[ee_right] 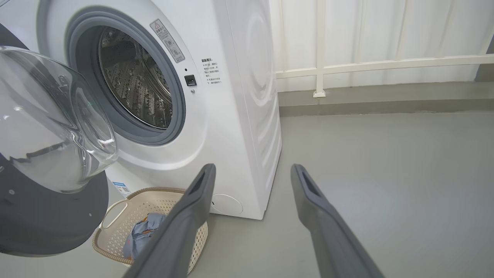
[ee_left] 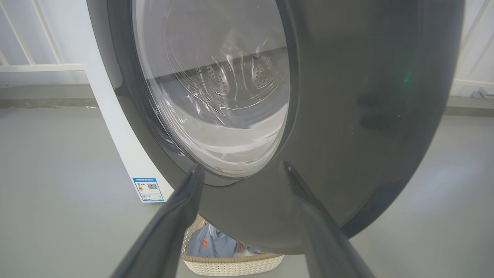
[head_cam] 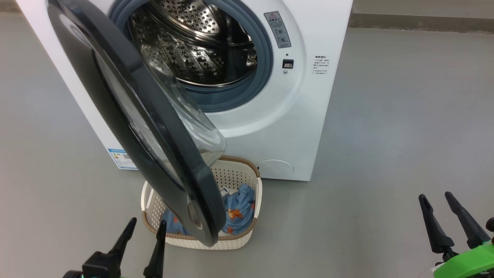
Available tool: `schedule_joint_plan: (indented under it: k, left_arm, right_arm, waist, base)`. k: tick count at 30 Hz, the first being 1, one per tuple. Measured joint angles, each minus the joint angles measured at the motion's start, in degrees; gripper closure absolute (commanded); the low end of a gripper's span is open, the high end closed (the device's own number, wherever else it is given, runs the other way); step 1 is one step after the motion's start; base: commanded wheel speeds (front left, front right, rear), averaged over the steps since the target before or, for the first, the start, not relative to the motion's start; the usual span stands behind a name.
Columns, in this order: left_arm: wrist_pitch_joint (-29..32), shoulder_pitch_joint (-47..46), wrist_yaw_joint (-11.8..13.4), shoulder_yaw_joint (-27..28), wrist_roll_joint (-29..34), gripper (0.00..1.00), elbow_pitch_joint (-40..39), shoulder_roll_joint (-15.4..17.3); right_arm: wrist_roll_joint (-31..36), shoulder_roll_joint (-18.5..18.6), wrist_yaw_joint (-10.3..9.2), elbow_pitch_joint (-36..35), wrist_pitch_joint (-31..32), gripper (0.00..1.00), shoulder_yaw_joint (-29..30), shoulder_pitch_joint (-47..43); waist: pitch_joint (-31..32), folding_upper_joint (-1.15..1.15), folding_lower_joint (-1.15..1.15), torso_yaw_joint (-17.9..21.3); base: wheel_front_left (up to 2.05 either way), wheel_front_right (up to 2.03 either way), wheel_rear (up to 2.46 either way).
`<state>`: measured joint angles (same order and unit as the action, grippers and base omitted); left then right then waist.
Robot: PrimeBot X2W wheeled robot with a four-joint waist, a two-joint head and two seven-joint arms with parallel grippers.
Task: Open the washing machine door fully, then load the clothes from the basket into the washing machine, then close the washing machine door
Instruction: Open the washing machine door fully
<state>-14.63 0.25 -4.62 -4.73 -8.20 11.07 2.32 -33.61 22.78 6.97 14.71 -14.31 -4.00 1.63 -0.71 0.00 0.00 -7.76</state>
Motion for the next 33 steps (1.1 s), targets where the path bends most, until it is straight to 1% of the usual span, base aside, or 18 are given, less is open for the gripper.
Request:
schedule_joint_plan:
  k: [2,7,11,17,18,19,20,22,24,26,29,30,33]
  left_arm:
    - [0.0,-0.1,0.0,0.0,0.0,0.00,-0.2,0.0]
    - [0.0,-0.2,0.3,-0.1,0.0,0.00,-0.4,0.0]
    - [0.0,-0.2,0.6,-0.2,-0.3,0.00,-0.4,0.0]
    - [0.0,-0.2,0.9,-0.4,-0.8,0.00,-0.3,0.0]
    - [0.0,-0.2,0.9,-0.4,-0.8,0.21,-0.3,0.0]
    - [0.0,-0.3,1.2,-0.4,-1.1,0.73,-0.4,0.0]
    - [0.0,-0.4,1.3,-0.3,-1.6,1.00,-0.7,0.0]
    - [0.0,-0.6,1.4,0.0,-3.1,1.00,-2.3,0.0]
    - [0.0,-1.0,2.1,0.5,-4.3,1.00,-5.3,0.0]
    - [0.0,-2.2,3.0,1.1,-4.9,1.00,-9.8,0.0]
    - [0.0,-4.1,5.1,1.4,-6.3,1.00,-18.2,0.0]
    - [0.0,-4.1,5.1,1.4,-6.3,1.00,-18.2,0.0]
    - [-0.1,-5.5,6.9,-0.1,-6.7,1.00,-26.2,0.1]
  right_arm:
    - [3.0,-1.2,0.00,-1.5,0.0,0.00,1.9,-0.7]
    - [7.6,-3.5,0.00,-3.4,0.0,0.00,5.5,-3.0]
    - [8.9,-4.8,0.00,-3.2,0.0,0.00,6.5,-4.5]
    - [9.4,-5.1,0.01,-2.8,0.0,0.00,6.7,-5.3]
    - [9.4,-5.1,0.01,-2.8,0.0,0.00,6.7,-5.3]
    - [9.4,-5.1,0.00,-2.7,0.0,0.00,6.7,-5.3]
    - [9.4,-5.1,0.01,-2.7,0.0,0.00,6.7,-5.3]
    - [9.4,-5.1,0.01,-2.7,0.0,0.00,6.7,-5.3]
    - [9.6,-5.1,0.00,-2.7,0.0,0.00,6.7,-5.3]
    - [9.7,-5.1,0.00,-2.7,0.0,0.00,6.8,-5.3]
    - [9.8,-5.1,0.01,-2.7,0.0,0.00,6.8,-5.3]
    - [9.8,-5.1,0.01,-2.7,0.0,0.00,6.8,-5.3]
    - [9.8,-5.1,0.01,-2.8,0.0,0.00,6.9,-5.3]
  waist:
    - [-0.2,0.00,0.00,-0.2]
    - [-0.5,0.00,0.00,-0.5]
    - [-0.7,0.00,0.00,-0.7]
    - [-0.7,0.00,0.00,-0.9]
    - [-0.7,0.00,0.00,-0.9]
    - [-0.7,0.00,0.00,-0.9]
    - [-0.7,0.00,0.00,-0.9]
    - [-0.7,0.00,0.00,-1.0]
    - [-0.7,0.00,0.01,-1.0]
    - [-0.8,0.00,0.00,-1.1]
    - [-0.9,0.00,0.00,-1.2]
    - [-0.9,0.00,0.00,-1.2]
    - [-0.9,0.00,0.00,-1.2]
  base:
    - [0.00,0.00,0.00]
    - [0.00,0.00,0.00]
    - [0.00,0.00,0.00]
    - [0.00,0.00,0.00]
    - [0.00,0.00,0.00]
    - [0.00,0.00,0.00]
    - [0.00,0.00,0.00]
    - [0.00,0.00,0.00]
    - [0.00,0.00,0.00]
    - [0.00,0.00,0.00]
    - [0.00,0.00,0.00]
    - [0.00,0.00,0.00]
    - [0.00,0.00,0.00]
